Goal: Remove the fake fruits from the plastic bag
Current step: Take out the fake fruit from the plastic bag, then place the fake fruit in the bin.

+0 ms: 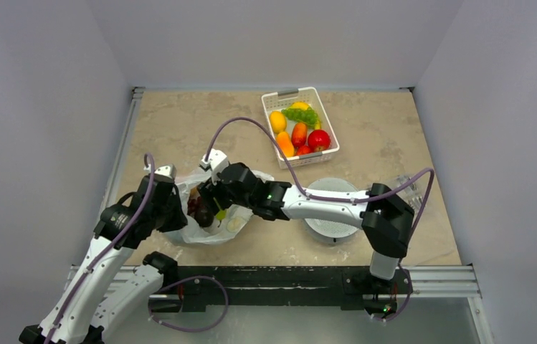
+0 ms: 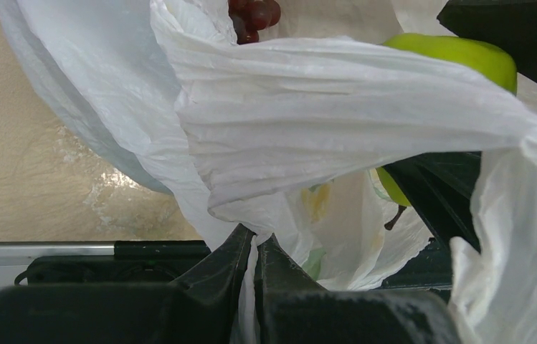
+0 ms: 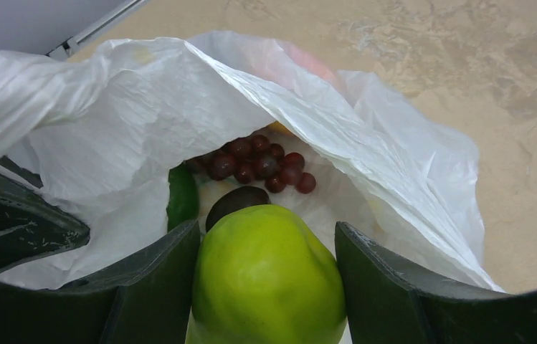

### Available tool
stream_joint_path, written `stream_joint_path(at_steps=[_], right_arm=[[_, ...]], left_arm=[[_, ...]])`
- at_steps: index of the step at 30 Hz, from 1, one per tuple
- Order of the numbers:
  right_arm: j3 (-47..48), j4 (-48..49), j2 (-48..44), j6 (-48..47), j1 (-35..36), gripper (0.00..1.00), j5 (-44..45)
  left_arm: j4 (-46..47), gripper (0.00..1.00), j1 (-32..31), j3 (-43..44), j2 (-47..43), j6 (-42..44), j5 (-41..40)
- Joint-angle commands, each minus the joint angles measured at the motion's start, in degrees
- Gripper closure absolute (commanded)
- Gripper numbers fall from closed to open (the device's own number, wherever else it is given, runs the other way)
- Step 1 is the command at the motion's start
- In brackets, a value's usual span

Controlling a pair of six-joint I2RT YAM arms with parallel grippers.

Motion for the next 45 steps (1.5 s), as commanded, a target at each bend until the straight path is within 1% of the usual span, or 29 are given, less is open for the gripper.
stream_joint_path(at_steps=[1, 5, 11, 18, 25, 28, 32, 34, 37, 42, 45], right_arm=[[-1.73, 2.14, -3.49, 5.32, -2.81, 0.68, -9.15], [-2.09, 2.91, -6.63, 7.74, -5.85, 0.73, -13.40], [-1.16, 1.91, -10.98, 7.69, -9.77, 0.78, -13.57], [0.03, 1.87, -14.99, 7.15, -15.86, 0.82, -9.77], [1.94, 1.19, -16.36, 7.20, -24.17, 0.84, -6.75], [3.66, -0.04, -14.60, 6.20, -27.84, 0.84, -4.10], [8.01, -4.13, -8.57, 2.48, -30.77, 0.84, 7.25], [9.12, -4.94, -5.35, 2.99, -32.37, 0.84, 10.48], [11.71, -6.11, -0.47, 4.90, -34.36, 0.85, 7.30], [23.25, -13.04, 7.44, 2.42, -34.53, 0.85, 9.22], [26.27, -15.24, 9.99, 0.61, -34.87, 0.84, 11.61]], left_arm=[[0.83, 1.00, -0.31, 0.93, -0.48, -0.42, -0.57], [0.85, 1.00, -0.30, 0.84, -0.84, -0.42, -0.57], [0.93, 1.00, -0.29, 0.86, -1.35, -0.42, -0.57], [1.02, 1.00, -0.34, 0.89, -1.33, -0.26, -0.24], [1.06, 1.00, -0.38, 0.85, -1.49, -0.25, -0.16], [1.09, 1.00, -0.40, 0.83, -1.48, -0.21, -0.06], [1.22, 1.00, -0.36, 0.84, -1.66, 0.06, 0.28], [1.44, 1.00, -0.40, 0.74, -1.76, 0.11, 0.59], [1.37, 1.00, -0.46, 0.74, -1.65, 0.25, 0.74], [1.19, 1.00, -1.14, 0.82, -2.15, 0.11, 0.40], [1.13, 1.00, -1.42, 0.74, -2.51, -0.11, 0.04]])
